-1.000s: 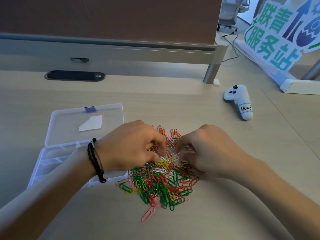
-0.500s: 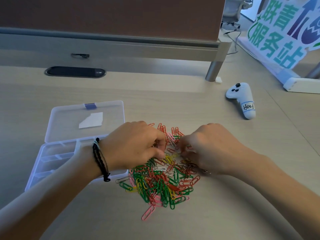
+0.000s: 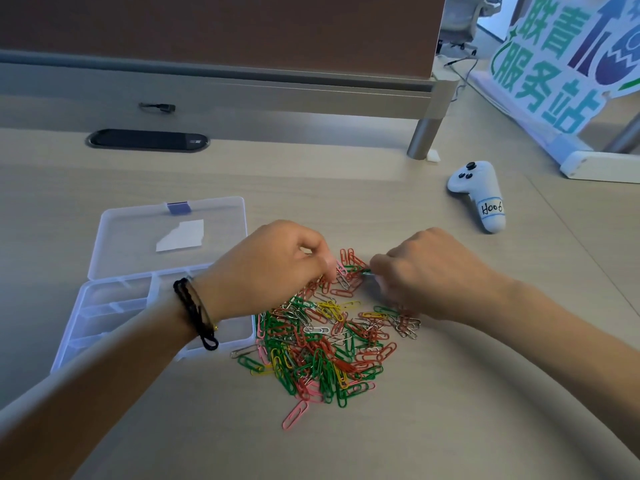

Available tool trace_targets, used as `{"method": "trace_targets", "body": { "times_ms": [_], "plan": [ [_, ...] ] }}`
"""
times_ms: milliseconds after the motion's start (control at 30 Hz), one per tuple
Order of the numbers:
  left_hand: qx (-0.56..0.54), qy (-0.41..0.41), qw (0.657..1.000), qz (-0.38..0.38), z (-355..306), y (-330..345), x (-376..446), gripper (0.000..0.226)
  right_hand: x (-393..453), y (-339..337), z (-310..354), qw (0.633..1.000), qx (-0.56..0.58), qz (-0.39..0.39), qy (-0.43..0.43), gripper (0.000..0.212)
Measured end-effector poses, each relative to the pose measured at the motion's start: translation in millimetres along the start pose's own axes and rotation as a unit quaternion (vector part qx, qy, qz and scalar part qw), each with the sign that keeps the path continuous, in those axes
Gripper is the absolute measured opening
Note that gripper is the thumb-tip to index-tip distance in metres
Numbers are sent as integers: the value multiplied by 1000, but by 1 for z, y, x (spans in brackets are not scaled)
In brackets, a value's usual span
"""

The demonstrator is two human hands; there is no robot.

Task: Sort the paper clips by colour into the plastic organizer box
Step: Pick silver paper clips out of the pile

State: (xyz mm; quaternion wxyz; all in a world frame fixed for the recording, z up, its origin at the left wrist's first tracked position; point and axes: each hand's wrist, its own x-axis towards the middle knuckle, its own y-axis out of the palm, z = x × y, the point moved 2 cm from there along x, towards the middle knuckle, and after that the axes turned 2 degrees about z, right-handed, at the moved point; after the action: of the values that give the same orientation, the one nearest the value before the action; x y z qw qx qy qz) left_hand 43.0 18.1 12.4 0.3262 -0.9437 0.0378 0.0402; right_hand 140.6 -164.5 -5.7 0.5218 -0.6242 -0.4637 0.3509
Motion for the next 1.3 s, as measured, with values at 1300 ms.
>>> {"method": "trace_targets", "body": {
  "times_ms": [1300],
  "plan": [
    [348, 49, 935, 49, 6, 33, -35, 10, -28, -28, 40, 971, 213, 98, 51, 12]
  ]
}}
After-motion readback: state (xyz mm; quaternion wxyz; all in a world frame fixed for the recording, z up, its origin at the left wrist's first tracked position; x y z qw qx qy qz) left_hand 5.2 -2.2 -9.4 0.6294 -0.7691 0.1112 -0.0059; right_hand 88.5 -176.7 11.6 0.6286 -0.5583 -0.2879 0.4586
